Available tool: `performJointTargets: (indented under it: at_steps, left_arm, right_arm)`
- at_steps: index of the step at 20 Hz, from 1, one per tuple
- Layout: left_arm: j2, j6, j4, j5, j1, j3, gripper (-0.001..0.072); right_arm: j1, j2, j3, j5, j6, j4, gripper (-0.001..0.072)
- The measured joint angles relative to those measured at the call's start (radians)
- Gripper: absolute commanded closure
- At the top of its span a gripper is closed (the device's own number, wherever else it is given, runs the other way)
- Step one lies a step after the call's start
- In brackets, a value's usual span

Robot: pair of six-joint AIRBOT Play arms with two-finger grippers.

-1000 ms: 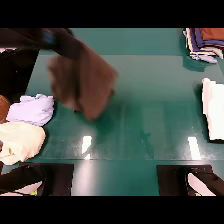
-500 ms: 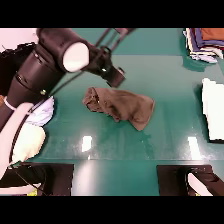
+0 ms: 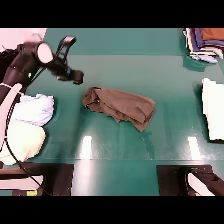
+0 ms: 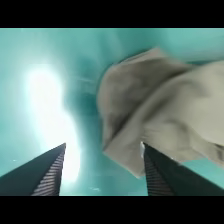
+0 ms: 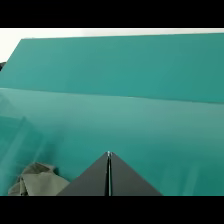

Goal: Fold the shirts.

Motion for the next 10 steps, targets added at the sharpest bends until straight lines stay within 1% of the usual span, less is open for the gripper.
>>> performJointTargets:
  at_steps: [2, 4, 6, 10]
  left_arm:
    - [-0.021, 0.005, -0.115, 0.087, 0.077, -0.111, 0.0152]
    - [-0.052, 0.043, -0.229, 0.155, 0.122, -0.173, 0.0165]
    - [-0.082, 0.091, -0.322, 0.217, 0.135, -0.206, 0.0166]
    - [-0.141, 0.137, -0.415, 0.300, 0.111, -0.233, 0.0167]
  right_arm:
    - [0.000, -0.023, 0.000, 0.017, 0.000, 0.001, 0.0696]
    - [0.000, -0.043, -0.001, 0.043, 0.000, 0.002, 0.0696]
    - [0.000, -0.061, -0.001, 0.074, 0.000, 0.002, 0.0696]
    - [0.000, -0.085, -0.001, 0.116, 0.000, 0.002, 0.0696]
